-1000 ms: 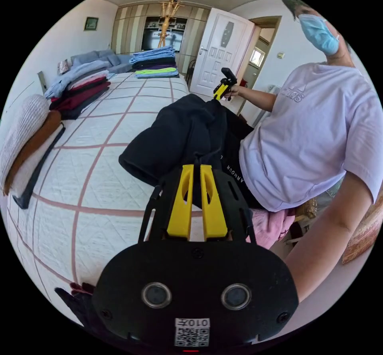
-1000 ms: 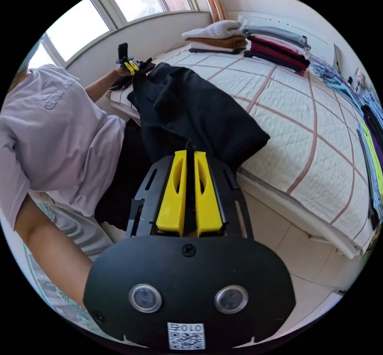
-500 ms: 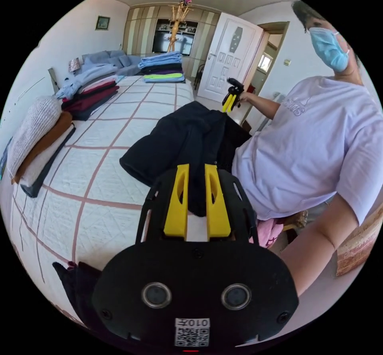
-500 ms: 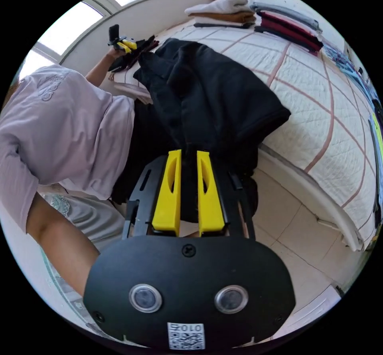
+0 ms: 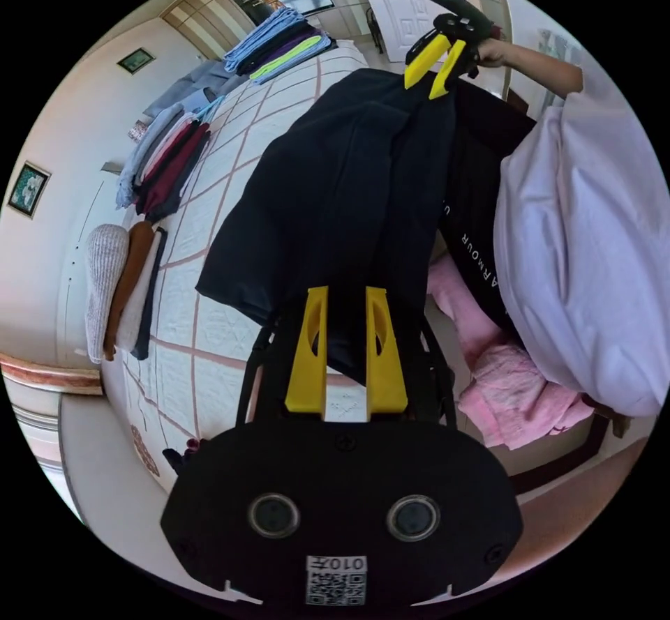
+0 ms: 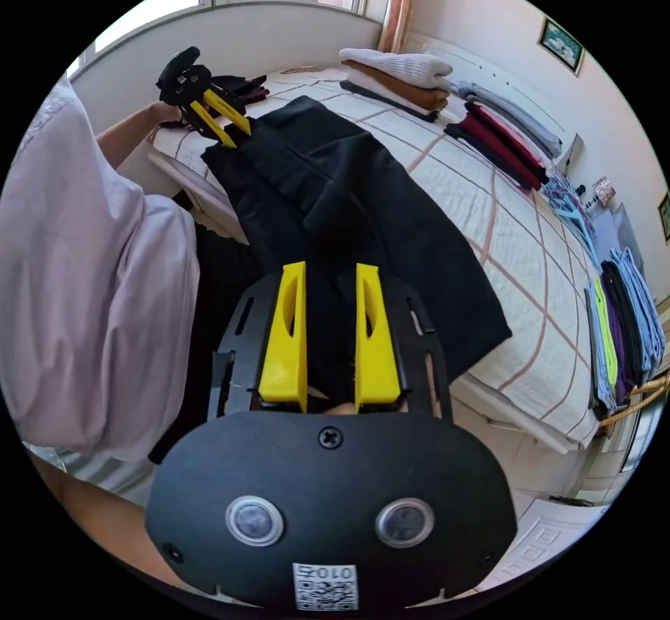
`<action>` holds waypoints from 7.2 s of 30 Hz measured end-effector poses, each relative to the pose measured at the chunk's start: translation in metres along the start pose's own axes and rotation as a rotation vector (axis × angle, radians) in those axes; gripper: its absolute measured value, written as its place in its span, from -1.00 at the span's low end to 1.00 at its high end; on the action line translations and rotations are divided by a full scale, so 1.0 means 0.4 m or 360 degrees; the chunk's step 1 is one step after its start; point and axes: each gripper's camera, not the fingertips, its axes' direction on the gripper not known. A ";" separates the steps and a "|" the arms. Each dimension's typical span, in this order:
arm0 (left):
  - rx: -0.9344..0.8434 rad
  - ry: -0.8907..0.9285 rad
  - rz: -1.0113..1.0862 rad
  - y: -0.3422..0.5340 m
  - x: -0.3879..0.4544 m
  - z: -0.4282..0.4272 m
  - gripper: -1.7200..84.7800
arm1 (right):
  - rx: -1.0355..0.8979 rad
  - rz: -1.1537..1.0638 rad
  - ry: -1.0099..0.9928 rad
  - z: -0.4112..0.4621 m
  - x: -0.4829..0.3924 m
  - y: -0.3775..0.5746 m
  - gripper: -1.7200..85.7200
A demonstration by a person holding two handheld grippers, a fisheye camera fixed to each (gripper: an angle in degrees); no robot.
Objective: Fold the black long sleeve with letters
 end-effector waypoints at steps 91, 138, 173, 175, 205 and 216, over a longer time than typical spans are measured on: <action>0.0519 0.0956 -0.1334 0.394 -0.815 0.159 -0.69 | 0.0122 0.1109 -0.1079 -0.058 0.982 0.359 -0.82; 0.0457 0.0697 -0.1781 0.496 -0.814 0.088 -0.80 | 0.0348 0.0144 -0.0131 -0.201 0.218 -0.396 -0.68; 0.1050 0.0608 -0.1725 0.506 -0.639 -0.003 -0.82 | 0.0868 0.0861 -0.0849 -0.198 0.615 -0.451 -0.79; 0.1031 0.0642 -0.1673 0.451 -0.630 0.025 -0.81 | 0.1076 0.1192 -0.0909 -0.201 0.725 -0.264 -0.79; 0.0333 0.0157 -0.0786 -0.468 -0.152 0.457 -0.82 | 0.1158 0.1932 -0.1165 0.030 1.033 0.338 -0.80; 0.0065 0.0177 -0.0683 -0.341 -0.019 0.572 -0.85 | 0.0839 0.1715 -0.1330 0.136 0.964 0.349 -0.82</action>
